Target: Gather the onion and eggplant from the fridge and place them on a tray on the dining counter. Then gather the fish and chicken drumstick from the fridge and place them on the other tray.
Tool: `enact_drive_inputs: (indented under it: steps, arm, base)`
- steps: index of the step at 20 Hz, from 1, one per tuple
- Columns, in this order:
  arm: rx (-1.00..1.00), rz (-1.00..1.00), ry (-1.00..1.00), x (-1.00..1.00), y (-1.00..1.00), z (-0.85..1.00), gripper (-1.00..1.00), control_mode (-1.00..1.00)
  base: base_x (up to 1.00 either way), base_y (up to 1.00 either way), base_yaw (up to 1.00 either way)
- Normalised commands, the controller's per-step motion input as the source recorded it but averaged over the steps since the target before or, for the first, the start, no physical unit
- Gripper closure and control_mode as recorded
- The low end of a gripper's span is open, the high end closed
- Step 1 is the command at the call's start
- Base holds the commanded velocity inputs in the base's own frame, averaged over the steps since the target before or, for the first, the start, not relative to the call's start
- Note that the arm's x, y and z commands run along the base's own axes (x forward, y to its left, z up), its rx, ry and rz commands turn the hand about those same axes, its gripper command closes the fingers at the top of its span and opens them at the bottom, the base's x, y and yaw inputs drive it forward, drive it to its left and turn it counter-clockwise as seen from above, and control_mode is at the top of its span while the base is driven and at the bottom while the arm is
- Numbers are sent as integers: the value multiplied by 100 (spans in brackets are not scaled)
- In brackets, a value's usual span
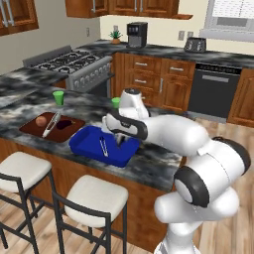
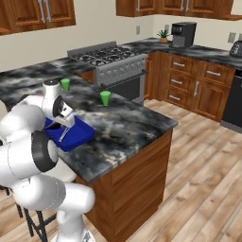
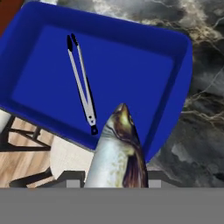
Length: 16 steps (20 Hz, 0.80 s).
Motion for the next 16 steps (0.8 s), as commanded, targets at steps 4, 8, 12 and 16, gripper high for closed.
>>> enact_drive_inputs:
  steps: [4,8,12,16]
  arm:
    - [-1,0,6,34,34,-2,100,-100]
    - [-4,0,5,35,38,-5,100,-100]
    - [-6,0,4,32,32,-19,100,-100]
    - [-6,0,3,34,27,-20,100,-100]
  base:
    - [0,0,0]
    - [0,0,0]
    - [0,0,0]
    - [0,0,0]
